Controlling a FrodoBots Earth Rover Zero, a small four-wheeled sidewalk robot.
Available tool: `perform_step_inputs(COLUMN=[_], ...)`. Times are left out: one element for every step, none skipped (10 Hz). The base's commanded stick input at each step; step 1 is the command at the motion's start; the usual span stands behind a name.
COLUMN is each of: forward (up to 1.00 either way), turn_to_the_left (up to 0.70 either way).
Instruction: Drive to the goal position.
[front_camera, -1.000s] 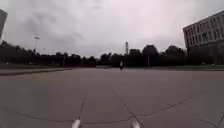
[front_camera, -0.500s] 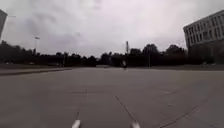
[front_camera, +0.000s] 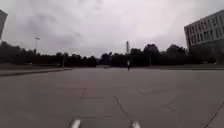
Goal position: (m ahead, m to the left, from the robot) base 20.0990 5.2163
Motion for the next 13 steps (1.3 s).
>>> perform_step_inputs(forward=[0.70, 0.70, 0.70, 0.70, 0.70, 0.70, 0.70, 0.70, 0.70, 0.70, 0.70, 0.70, 0.70], turn_to_the_left=[0.00, 0.00, 0.00, 0.00, 0.00, 0.00, 0.00, 0.00, 0.00, 0.00, 0.00, 0.00, 0.00])
